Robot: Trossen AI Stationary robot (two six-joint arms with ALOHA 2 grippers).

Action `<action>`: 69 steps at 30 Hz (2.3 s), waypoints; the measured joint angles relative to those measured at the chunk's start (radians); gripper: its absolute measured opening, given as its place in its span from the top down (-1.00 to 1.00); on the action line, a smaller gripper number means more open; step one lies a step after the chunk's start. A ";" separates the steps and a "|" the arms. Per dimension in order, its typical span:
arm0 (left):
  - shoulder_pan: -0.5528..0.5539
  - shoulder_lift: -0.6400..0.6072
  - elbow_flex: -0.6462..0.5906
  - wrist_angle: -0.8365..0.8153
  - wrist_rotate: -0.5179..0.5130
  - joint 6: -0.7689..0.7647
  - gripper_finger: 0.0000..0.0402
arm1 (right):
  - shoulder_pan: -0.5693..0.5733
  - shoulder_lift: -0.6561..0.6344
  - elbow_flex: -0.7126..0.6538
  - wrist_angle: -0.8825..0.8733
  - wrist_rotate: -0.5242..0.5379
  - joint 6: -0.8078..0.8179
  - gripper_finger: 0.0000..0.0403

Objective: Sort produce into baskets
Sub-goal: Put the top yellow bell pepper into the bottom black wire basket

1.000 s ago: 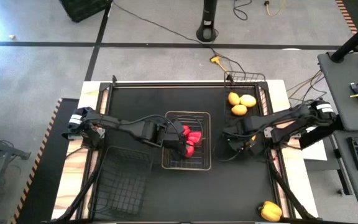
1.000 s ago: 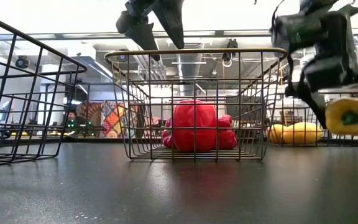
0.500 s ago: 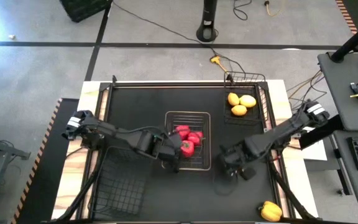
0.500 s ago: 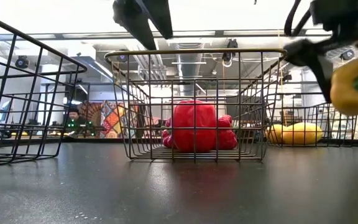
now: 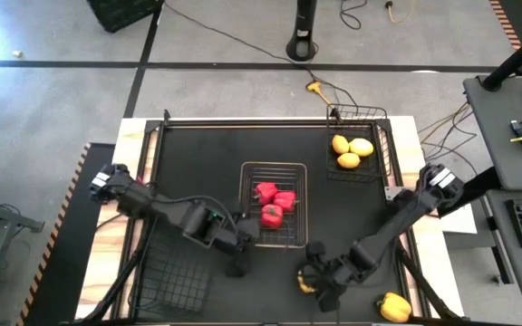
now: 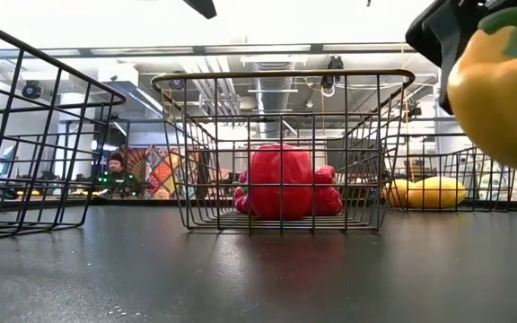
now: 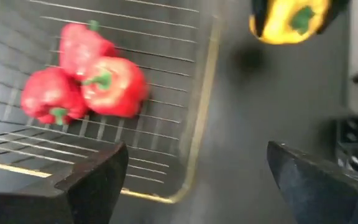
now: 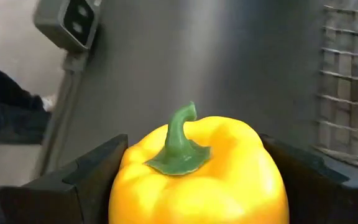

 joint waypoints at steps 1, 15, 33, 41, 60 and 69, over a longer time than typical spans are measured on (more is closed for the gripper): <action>-0.012 0.000 0.000 0.000 0.007 0.003 -0.81 | 0.005 0.017 0.000 0.033 0.003 0.002 -0.63; -0.111 0.011 -0.004 -0.019 0.131 -0.220 -0.81 | -0.065 0.207 0.076 0.304 -0.028 -0.396 -0.63; -0.205 -0.043 -0.006 -0.179 0.112 -0.253 -0.81 | -0.099 0.340 0.077 0.628 0.191 -0.175 -0.70; -0.222 -0.070 -0.007 -0.236 0.048 -0.144 -0.81 | -0.099 0.427 0.142 0.651 0.277 -0.057 -0.88; -0.208 -0.080 -0.010 -0.158 -0.033 -0.117 -0.81 | -0.073 0.360 0.247 0.340 0.274 -0.088 -0.90; -0.195 -0.041 -0.012 -0.038 -0.063 -0.024 -0.81 | -0.043 0.248 0.264 0.114 0.274 -0.039 -0.90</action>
